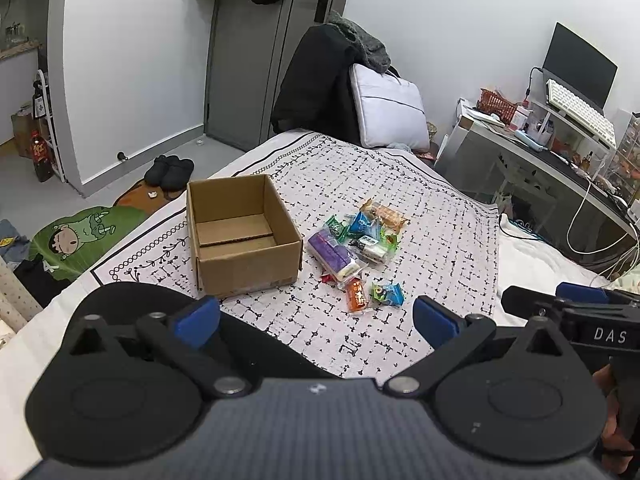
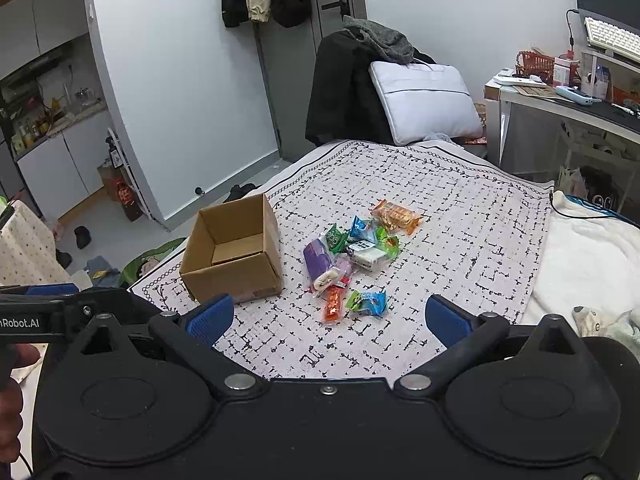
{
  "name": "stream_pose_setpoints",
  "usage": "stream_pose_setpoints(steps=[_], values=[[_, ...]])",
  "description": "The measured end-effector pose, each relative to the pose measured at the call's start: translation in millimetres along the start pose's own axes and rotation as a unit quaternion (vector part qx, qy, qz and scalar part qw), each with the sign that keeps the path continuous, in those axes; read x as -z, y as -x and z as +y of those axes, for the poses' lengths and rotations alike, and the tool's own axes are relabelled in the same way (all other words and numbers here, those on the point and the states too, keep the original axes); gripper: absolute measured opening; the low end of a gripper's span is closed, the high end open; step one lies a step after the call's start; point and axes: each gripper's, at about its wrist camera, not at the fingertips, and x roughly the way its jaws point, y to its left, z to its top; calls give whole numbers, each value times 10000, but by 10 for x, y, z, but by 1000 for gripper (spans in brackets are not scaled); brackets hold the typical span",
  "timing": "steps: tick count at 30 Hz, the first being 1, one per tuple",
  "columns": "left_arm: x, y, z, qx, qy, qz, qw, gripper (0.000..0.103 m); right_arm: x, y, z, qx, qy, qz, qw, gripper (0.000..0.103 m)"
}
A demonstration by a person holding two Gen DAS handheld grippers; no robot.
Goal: Organize snacks
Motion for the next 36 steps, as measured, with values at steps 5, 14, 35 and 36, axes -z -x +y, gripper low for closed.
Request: stream_pose_setpoints(steps=[5,14,35,36], values=[[-18,17,-18,12,-21,-26,10000,102,1,22,6,2,1,-26,10000,103],[-57,34,-32,11,-59,-57,10000,102,-22,48,-19,8,-30,-71,10000,103],[-38,15,-98,49,-135,-34,9999,102,-22,45,-35,-35,20,-50,10000,103],[-39,14,-98,51,-132,-34,9999,102,-23,43,-33,-35,24,-46,10000,103]])
